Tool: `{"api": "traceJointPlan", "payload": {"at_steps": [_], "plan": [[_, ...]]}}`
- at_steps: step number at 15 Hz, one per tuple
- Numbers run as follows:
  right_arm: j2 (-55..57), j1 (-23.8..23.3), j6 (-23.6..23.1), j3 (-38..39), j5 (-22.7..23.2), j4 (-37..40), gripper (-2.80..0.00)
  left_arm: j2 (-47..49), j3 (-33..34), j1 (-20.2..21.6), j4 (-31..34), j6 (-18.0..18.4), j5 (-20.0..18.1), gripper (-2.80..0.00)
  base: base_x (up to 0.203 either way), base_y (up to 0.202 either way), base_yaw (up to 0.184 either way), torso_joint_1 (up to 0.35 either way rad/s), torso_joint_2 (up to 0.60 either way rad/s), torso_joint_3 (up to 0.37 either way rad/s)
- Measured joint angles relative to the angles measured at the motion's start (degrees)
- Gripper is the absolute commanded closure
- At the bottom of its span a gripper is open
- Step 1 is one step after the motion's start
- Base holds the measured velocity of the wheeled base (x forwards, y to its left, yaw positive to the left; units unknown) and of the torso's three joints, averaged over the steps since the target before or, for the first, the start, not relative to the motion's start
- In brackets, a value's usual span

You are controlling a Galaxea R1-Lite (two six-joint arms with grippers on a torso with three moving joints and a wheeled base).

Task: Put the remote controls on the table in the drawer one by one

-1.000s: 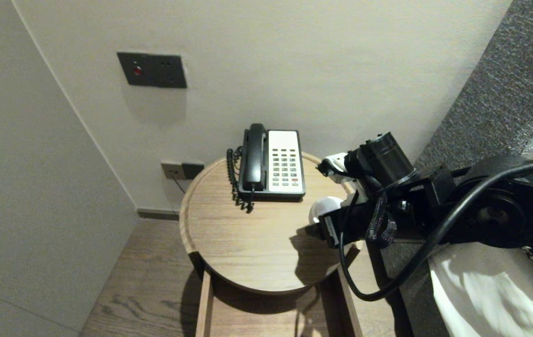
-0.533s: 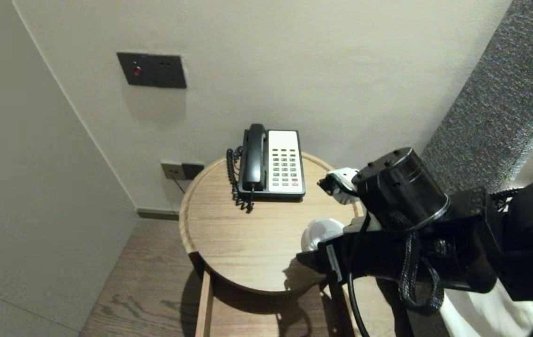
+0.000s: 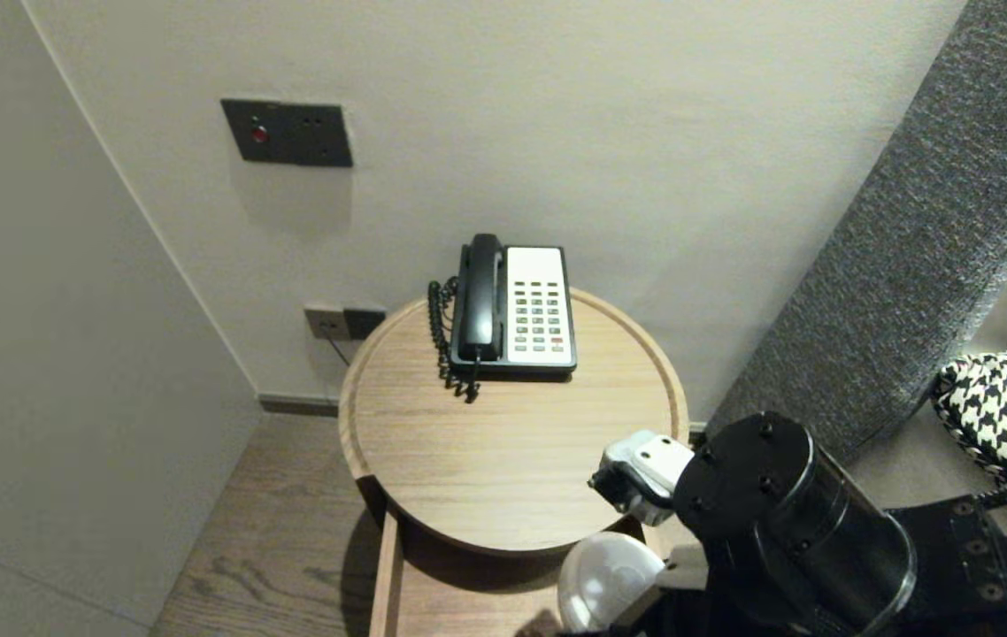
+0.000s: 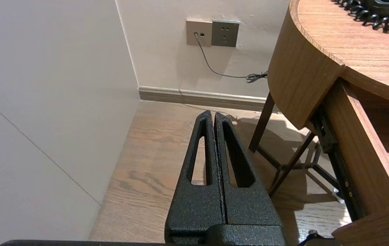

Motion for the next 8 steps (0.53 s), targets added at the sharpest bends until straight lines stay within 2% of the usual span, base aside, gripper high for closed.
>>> {"api": "traceJointPlan", "payload": {"at_steps": [4,8], "plan": [[0.6,2.6,0.1,3.1,1.1,-0.1,0.0,0.0,0.0,0.0,0.0,0.0,0.0,0.0,0.0,0.0,0.0,0.0,0.0,0.0],[2.6,2.9,0.0,4.5,2.3,-0.6,0.0,0.0,0.0,0.0,0.0,0.0,-0.1,0.0,0.0,0.0,0.0,0.0,0.0,0.0]]}}
